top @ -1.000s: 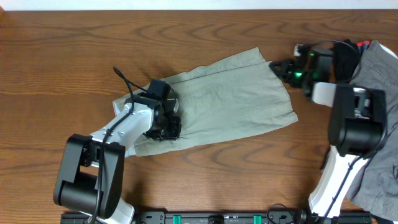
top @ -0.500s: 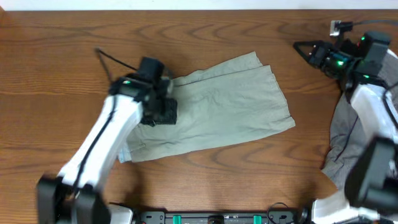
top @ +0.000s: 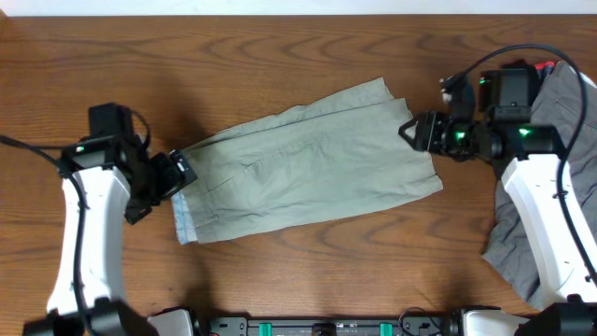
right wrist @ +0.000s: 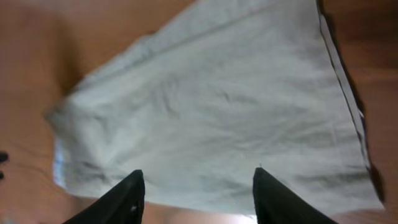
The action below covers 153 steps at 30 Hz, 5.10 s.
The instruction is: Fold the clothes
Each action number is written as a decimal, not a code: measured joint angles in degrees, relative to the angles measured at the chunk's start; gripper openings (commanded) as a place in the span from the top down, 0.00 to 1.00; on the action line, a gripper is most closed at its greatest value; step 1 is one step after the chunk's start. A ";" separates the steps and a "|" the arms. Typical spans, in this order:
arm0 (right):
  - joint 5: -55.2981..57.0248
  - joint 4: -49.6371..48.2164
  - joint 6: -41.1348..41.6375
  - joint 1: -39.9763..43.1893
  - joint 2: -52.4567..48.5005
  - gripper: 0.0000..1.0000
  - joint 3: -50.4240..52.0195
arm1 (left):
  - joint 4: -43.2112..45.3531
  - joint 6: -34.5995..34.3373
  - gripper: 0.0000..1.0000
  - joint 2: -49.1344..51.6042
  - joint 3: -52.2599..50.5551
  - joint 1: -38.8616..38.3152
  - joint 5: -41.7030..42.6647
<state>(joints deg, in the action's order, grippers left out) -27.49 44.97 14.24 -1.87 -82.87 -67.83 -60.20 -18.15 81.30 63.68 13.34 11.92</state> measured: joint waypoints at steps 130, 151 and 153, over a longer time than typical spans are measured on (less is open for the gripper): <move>-3.56 -15.91 -3.10 -5.42 -30.12 0.99 3.89 | -11.08 -19.08 0.94 26.93 39.71 -42.80 -1.86; -3.48 -13.03 -3.69 -5.07 -29.77 0.90 3.50 | -11.23 -18.88 0.94 37.09 47.47 -49.90 -3.13; -3.54 -10.84 -4.28 -4.22 -29.33 0.90 3.63 | -10.32 -18.91 0.94 38.49 47.45 -49.99 -3.08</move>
<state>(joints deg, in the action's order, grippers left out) -31.03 34.13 9.96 -6.09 -112.20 -64.20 -70.52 -37.06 119.79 111.13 -36.64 8.84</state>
